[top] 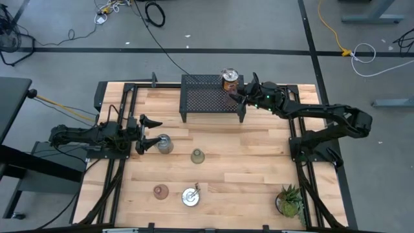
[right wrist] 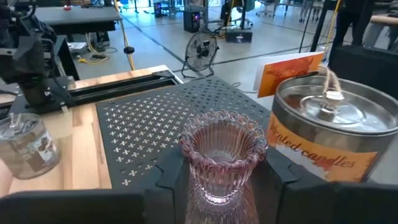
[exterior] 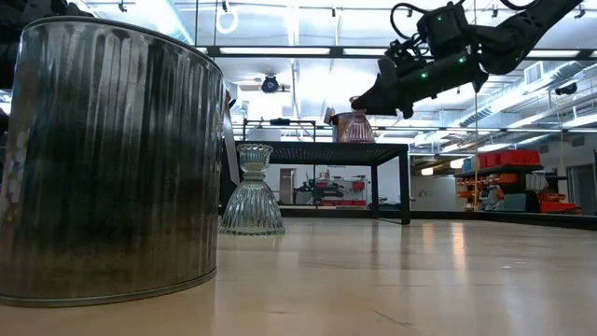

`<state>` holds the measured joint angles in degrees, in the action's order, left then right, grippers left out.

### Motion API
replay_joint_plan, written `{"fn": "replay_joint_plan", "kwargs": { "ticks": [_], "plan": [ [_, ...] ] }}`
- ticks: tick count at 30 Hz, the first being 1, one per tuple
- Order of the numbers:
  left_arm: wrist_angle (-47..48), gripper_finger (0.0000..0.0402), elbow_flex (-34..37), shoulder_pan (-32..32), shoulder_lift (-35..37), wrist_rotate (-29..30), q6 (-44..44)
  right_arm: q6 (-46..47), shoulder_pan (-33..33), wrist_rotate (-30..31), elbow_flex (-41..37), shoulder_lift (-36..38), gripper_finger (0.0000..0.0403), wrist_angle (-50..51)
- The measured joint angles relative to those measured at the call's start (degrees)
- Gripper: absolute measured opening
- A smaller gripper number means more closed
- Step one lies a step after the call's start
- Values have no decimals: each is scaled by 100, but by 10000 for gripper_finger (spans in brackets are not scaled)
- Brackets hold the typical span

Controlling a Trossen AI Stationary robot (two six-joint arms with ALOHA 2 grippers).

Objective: Pick & Place candle stick holders
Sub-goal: Put the right pink candle holder on the shelf

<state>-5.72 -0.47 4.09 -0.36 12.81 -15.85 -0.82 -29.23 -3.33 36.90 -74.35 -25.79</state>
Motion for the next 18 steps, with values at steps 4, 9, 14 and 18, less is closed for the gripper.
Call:
{"fn": "replay_joint_plan", "kwargs": {
  "ticks": [4, 9, 14, 18],
  "plan": [
    [0, 399, 0, 0, 0, -1, -1, 39, 2, 108, 0, 0, 117, -4],
    [0, 399, 0, 1, 0, 1, -1, 37, 0, 465, 0, 0, 162, 38],
    [0, 399, 0, 0, 0, 1, -1, 38, 4, 416, -1, 7, 238, 29],
    [0, 399, 0, 1, 0, 1, -1, 135, 7, 382, 0, 7, 245, 32]
  ]
}}
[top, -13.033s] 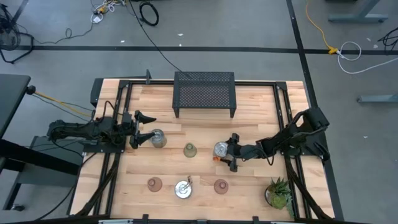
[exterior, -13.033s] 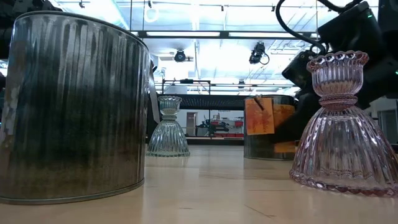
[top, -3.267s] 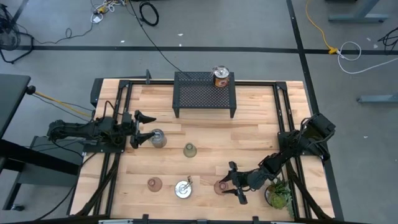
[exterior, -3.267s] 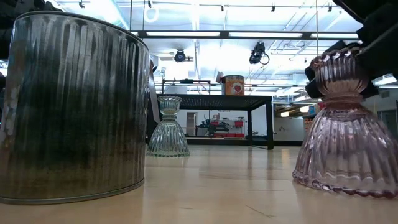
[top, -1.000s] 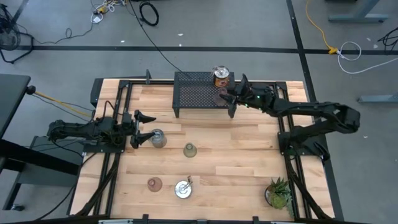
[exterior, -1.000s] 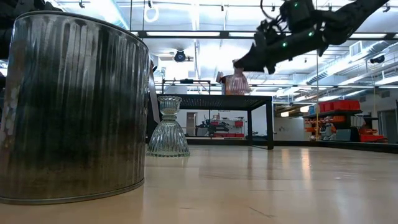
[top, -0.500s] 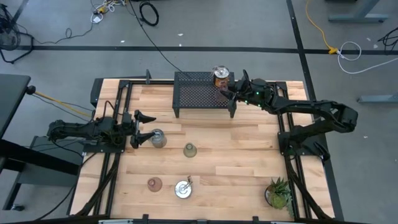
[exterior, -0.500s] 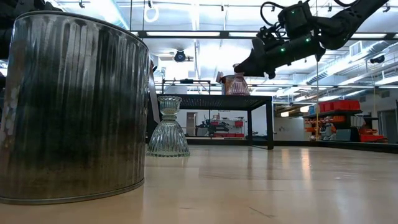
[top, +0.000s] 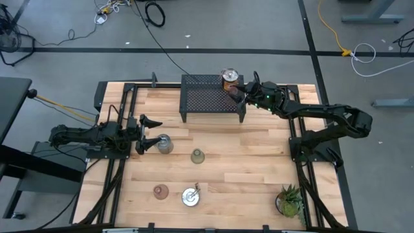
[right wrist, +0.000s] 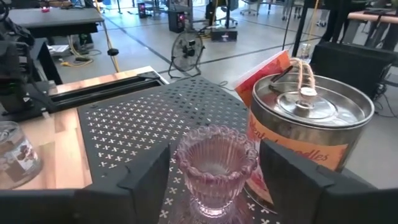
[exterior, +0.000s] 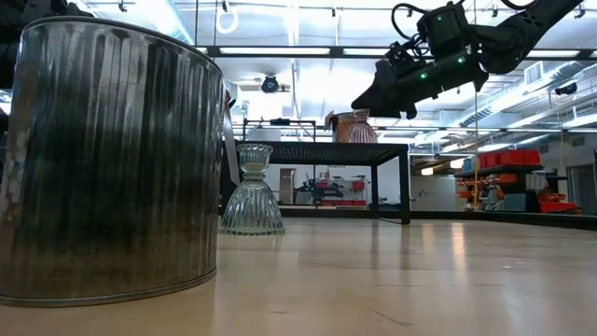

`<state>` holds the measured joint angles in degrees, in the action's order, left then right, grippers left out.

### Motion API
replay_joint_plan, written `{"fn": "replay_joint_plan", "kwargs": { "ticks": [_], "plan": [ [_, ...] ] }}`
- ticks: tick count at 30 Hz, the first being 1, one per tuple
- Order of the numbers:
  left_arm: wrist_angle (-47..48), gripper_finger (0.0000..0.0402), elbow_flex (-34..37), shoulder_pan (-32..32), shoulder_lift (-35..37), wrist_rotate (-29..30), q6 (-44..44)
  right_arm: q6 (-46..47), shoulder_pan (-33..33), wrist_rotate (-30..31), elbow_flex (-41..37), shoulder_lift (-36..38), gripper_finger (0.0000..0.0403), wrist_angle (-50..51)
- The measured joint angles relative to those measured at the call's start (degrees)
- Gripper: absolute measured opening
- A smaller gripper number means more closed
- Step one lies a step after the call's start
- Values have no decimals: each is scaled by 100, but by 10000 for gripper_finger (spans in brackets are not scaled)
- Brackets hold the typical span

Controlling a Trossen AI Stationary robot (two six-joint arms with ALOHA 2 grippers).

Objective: Pick & Place candle stick holders
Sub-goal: Put the right pink candle holder on the shelf, then put the top silver scented candle on the shelf aligned with the other scented candles

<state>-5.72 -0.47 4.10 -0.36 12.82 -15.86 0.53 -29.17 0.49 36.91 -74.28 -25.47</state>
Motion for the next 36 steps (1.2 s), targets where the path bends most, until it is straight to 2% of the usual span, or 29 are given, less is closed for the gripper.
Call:
{"fn": "replay_joint_plan", "kwargs": {
  "ticks": [10, 15, 25, 36],
  "plan": [
    [0, 399, 0, -1, 1, -1, 0, 52, 0, -8, 0, 0, 210, -178],
    [0, 399, 0, 0, 2, -2, 0, -31, 0, -8, 0, 2, 206, -235],
    [0, 399, 0, -1, 1, -2, -2, -98, 0, 5, 0, 2, 232, -256],
    [0, 399, 0, 0, 1, -2, -3, -100, 0, -4, 0, 2, 274, -823]
  ]
}}
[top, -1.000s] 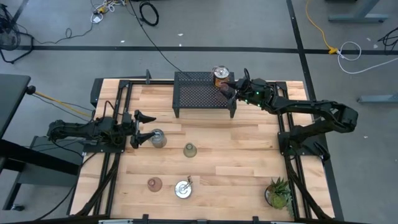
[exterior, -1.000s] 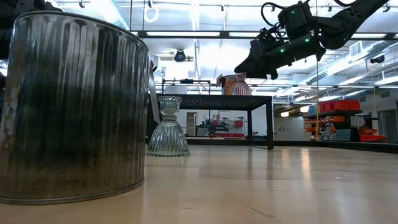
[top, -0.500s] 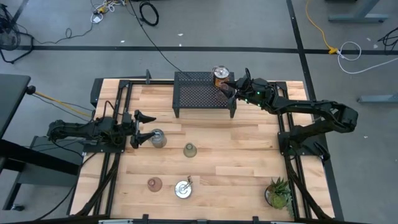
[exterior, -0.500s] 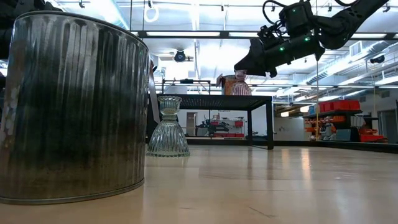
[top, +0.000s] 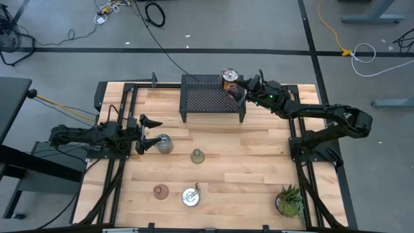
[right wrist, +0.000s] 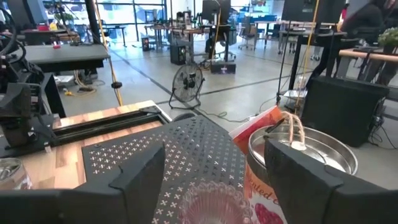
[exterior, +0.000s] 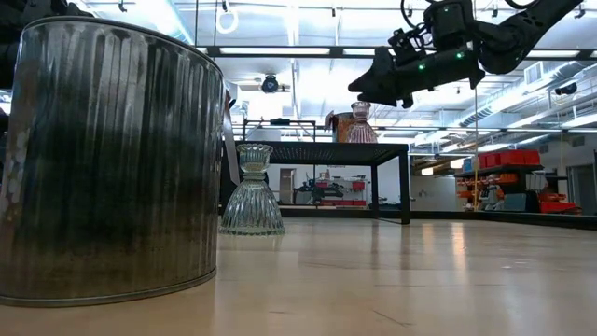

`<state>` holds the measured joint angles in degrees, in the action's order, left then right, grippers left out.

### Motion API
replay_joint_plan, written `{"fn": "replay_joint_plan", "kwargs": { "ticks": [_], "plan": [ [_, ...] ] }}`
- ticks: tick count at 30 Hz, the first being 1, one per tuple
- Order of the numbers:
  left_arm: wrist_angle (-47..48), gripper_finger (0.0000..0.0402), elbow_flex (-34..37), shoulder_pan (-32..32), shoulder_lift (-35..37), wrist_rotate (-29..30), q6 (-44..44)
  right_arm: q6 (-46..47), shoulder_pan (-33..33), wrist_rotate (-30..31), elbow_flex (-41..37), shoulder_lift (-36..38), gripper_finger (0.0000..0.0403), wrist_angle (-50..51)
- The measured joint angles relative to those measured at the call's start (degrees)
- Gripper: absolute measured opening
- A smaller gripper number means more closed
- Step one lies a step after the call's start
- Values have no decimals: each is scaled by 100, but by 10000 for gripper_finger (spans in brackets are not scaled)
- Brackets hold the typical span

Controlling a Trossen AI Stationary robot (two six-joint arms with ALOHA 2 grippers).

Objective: Pick & Place candle stick holders
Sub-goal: Put the top silver scented candle on the shelf aligned with the other scented candles

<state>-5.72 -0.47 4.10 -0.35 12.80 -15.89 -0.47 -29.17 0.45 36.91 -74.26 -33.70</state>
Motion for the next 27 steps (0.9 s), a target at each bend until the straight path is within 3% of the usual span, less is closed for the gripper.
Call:
{"fn": "replay_joint_plan", "kwargs": {
  "ticks": [13, 16, 20, 27],
  "plan": [
    [-218, 399, 0, 0, -1, 103, -339, -4, 2, 8, 0, 0, 279, -34],
    [-214, 399, 0, 1, -1, 311, -845, -17, 2, 8, 0, 0, 279, -34],
    [-332, 399, 0, -4, 1, 826, -672, -17, 2, 11, 0, 0, 279, -50],
    [-336, 399, 0, -2, 1, 883, -731, -15, 2, 8, 0, 0, 279, -124]
  ]
}}
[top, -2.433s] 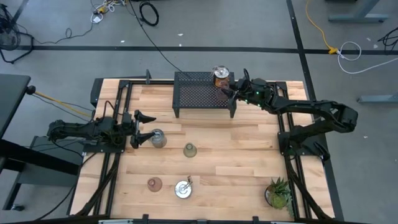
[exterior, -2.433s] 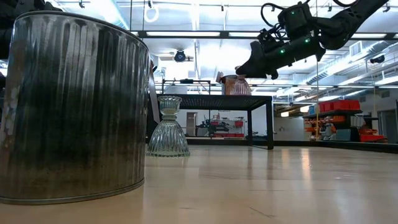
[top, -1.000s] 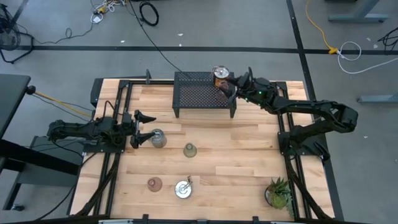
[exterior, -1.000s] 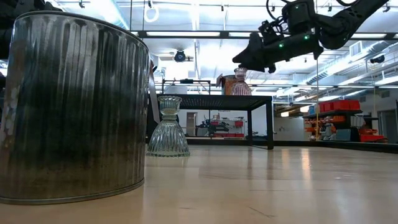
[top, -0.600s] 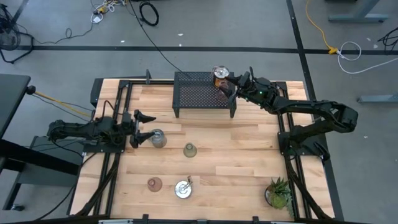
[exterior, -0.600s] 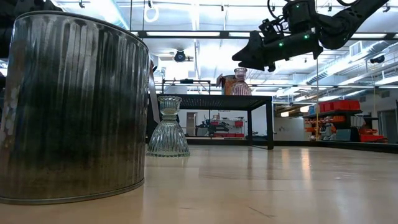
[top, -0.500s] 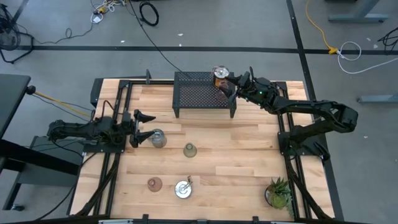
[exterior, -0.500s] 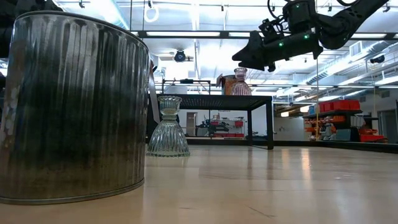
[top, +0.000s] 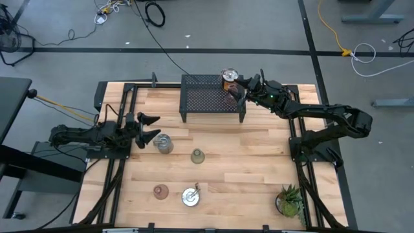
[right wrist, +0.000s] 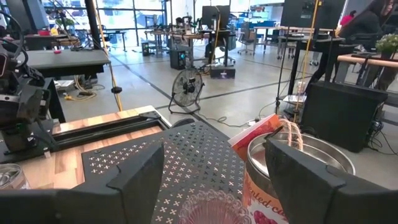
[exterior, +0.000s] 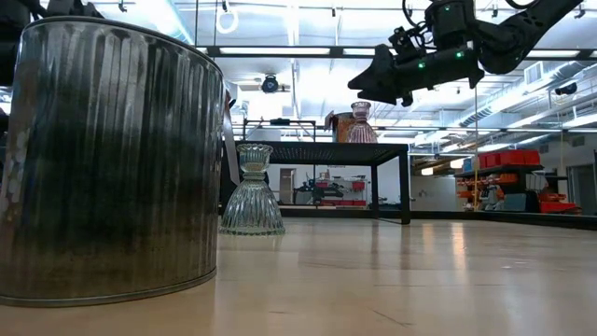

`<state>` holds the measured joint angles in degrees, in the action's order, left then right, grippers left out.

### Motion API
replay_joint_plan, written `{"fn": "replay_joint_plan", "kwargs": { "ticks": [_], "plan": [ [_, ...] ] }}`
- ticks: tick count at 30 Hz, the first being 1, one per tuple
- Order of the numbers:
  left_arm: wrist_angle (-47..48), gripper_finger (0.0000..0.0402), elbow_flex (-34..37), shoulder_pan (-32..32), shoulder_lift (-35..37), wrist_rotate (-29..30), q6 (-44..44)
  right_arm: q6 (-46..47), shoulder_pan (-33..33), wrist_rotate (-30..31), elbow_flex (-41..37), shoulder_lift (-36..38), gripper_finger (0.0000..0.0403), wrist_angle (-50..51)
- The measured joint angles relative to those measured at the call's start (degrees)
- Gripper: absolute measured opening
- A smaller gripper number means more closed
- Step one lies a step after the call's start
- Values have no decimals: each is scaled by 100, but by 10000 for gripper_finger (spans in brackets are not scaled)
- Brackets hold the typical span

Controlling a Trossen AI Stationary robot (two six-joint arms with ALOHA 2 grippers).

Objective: Pick & Place candle stick holders
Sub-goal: Put the top silver scented candle on the shelf aligned with the other scented candles

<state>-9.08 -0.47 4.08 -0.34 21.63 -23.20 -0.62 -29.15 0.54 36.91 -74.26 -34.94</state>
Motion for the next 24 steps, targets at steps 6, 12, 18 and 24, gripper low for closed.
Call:
{"fn": "replay_joint_plan", "kwargs": {
  "ticks": [6, 12, 18, 24],
  "plan": [
    [-7, 399, 0, 0, 0, 227, 134, 4, 0, -2, 0, 0, 279, 0],
    [-1, 399, 0, 0, 0, 205, 128, 13, 0, -2, 0, 0, 279, -23],
    [-17, 399, 0, 0, 0, -173, -43, 13, 0, -9, 0, 0, 279, -139],
    [-145, 399, 0, 0, -2, -452, -197, 13, 0, -11, 0, 0, 279, -300]
  ]
}}
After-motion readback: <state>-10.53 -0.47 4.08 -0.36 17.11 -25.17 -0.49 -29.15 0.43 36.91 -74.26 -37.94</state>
